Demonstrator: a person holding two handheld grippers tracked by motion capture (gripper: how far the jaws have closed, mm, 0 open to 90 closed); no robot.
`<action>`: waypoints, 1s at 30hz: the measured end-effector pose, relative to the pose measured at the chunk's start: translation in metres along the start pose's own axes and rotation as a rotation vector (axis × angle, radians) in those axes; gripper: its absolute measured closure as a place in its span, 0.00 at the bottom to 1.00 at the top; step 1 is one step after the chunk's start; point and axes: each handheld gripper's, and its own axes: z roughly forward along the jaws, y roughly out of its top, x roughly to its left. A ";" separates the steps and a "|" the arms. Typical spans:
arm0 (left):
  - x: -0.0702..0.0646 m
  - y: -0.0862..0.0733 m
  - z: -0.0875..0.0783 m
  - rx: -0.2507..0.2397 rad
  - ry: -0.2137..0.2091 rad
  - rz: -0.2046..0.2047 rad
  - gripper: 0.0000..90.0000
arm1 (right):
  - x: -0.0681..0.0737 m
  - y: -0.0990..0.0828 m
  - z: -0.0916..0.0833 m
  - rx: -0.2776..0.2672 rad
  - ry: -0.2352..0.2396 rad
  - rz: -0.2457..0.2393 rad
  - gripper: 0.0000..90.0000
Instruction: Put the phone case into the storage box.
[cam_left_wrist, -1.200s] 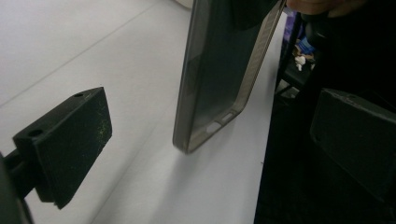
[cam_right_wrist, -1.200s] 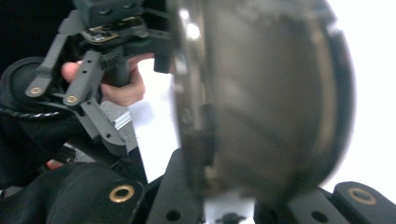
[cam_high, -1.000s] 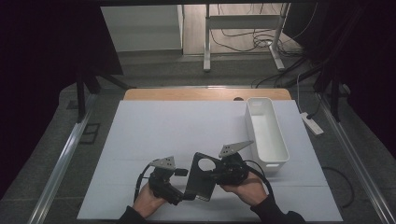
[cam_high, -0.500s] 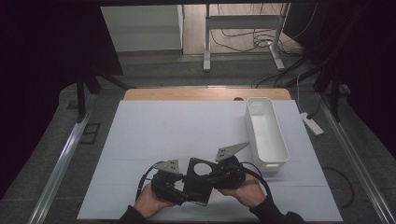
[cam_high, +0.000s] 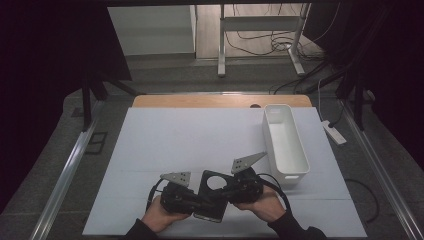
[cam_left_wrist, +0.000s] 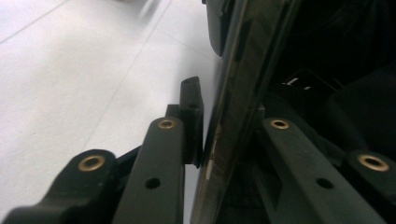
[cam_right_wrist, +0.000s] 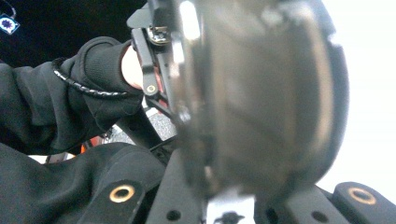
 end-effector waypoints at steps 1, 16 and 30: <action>0.000 0.000 0.000 -0.002 -0.009 0.003 0.89 | 0.000 0.000 0.000 -0.001 0.006 -0.001 0.95; -0.005 0.003 -0.002 0.021 0.046 0.036 0.94 | -0.002 0.002 -0.004 -0.005 -0.052 -0.004 0.67; -0.004 0.001 -0.007 0.042 0.217 -0.032 0.94 | 0.000 0.007 -0.016 -0.045 -0.312 -0.045 0.20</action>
